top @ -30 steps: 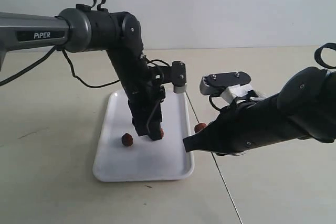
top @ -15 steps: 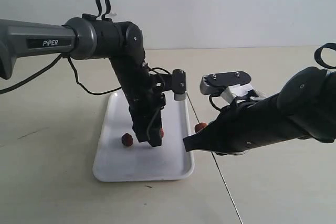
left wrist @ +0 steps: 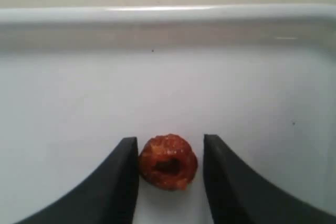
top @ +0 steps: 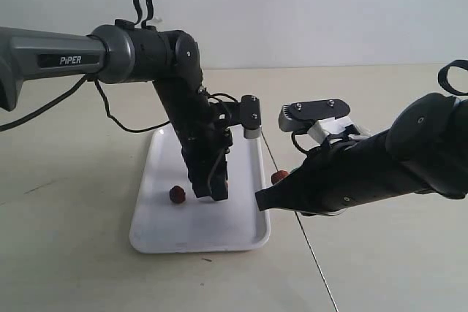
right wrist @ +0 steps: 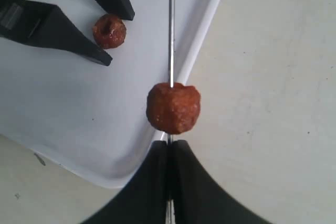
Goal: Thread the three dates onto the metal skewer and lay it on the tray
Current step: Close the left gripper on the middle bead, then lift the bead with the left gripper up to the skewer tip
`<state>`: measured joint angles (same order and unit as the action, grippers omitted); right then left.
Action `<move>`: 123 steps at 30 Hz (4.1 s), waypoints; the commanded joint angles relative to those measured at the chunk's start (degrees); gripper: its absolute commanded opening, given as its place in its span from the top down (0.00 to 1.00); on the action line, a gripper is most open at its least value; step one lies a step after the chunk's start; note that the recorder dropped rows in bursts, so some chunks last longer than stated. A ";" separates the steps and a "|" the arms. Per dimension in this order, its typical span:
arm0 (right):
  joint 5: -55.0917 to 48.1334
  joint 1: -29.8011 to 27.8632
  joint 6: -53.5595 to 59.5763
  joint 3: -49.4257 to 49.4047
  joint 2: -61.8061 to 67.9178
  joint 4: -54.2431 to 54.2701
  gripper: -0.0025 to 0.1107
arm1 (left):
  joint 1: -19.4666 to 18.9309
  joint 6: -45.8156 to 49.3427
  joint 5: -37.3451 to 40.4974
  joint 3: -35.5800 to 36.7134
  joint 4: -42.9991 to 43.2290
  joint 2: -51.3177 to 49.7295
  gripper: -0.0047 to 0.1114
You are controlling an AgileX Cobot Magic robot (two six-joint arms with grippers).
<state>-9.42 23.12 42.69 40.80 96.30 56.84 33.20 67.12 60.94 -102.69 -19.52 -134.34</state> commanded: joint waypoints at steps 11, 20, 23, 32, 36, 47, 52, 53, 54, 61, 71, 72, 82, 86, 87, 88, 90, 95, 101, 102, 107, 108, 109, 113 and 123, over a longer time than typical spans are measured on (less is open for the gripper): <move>0.81 -0.27 0.14 -0.38 -0.38 -0.25 0.98 | 0.19 -1.55 -0.22 0.23 -0.20 -0.18 0.68; 1.25 -0.27 0.14 -0.38 -0.38 -0.25 0.98 | 0.19 -2.96 -1.09 0.23 -0.20 -0.18 0.68; 1.25 -0.27 0.14 -0.38 -0.38 -0.25 0.98 | 0.19 -3.06 -1.08 0.23 -0.20 -0.18 0.70; 1.39 -0.27 0.14 -0.38 -0.38 -0.25 0.98 | -0.05 -3.33 -0.87 0.11 -0.33 1.13 0.80; 1.39 -0.27 0.14 -0.38 -0.38 -0.25 0.98 | -0.93 -4.49 -1.51 0.11 -1.77 4.68 0.80; 0.61 -0.27 0.14 -0.38 -0.38 0.23 0.98 | -11.48 -4.85 -1.41 0.11 -35.33 12.86 0.80; 0.74 -0.27 0.75 -0.38 -0.38 1.45 0.98 | -16.62 -9.71 -0.17 0.11 -47.86 11.26 0.80; 0.74 -0.27 1.26 -0.38 -0.38 2.27 0.98 | -17.46 -11.00 -0.17 0.11 -49.55 10.98 0.80; 0.84 -0.27 1.92 -0.38 -0.50 2.88 0.98 | -18.23 -12.31 -0.17 0.11 -51.31 10.57 0.80; 1.26 -0.14 2.69 -0.38 -4.32 3.15 0.98 | -20.68 -13.60 5.26 0.11 -64.33 5.90 0.80; -0.21 -0.14 3.64 -0.38 -8.78 3.15 0.98 | -20.56 -13.60 9.03 0.11 -72.32 1.36 0.80; -0.35 -0.14 3.72 -0.38 -8.78 3.15 0.98 | -20.56 -13.77 9.03 0.11 -72.46 1.12 0.80; -1.83 0.22 5.26 1.48 -8.88 3.28 0.98 | -19.92 -14.17 9.03 0.11 -74.54 0.74 0.80; -1.83 0.22 5.26 2.06 -8.88 3.66 0.98 | -18.93 -14.01 9.03 0.11 -74.54 0.74 0.80; -1.83 0.22 5.26 2.06 -8.88 3.66 0.98 | -18.79 -14.01 9.03 0.11 -74.54 0.74 0.80; -2.25 0.22 5.26 2.06 -8.75 3.65 0.98 | -18.79 -14.01 9.03 0.11 -74.54 0.74 0.80; -2.68 0.22 5.26 2.06 -8.66 3.79 0.98 | -18.68 -14.01 9.03 0.11 -74.66 0.74 0.80; -1.86 0.22 6.80 2.06 -8.40 5.18 0.98 | -18.23 -14.01 9.03 0.11 -74.55 0.74 0.80; -0.10 0.22 6.80 2.06 -8.40 4.97 0.98 | -17.81 -14.01 9.03 0.11 -73.92 0.74 0.80; -0.10 0.22 6.80 2.06 -8.40 4.97 0.98 | -17.81 -14.01 9.03 0.11 -73.92 0.74 0.80; 1.11 0.22 7.22 2.06 -8.40 5.11 0.98 | -17.81 -14.01 9.03 0.11 -73.92 0.74 0.80; 1.99 0.22 6.96 2.06 -8.40 5.11 0.98 | -17.81 -14.14 9.03 0.11 -73.71 0.74 0.80; 2.58 0.22 6.70 2.06 -8.40 5.11 0.98 | -17.81 -14.28 9.03 0.11 -73.57 0.74 0.80; 2.16 0.22 6.71 2.69 -8.03 5.11 0.98 | -17.81 -14.40 9.03 0.11 -73.07 0.74 0.80; 2.19 0.22 6.82 4.99 -3.55 5.73 0.98 | -17.81 -14.60 9.03 0.11 -72.95 0.74 0.80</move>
<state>-7.46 23.22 49.27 44.41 92.10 62.35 15.16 52.91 69.52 -102.60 -92.02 -133.95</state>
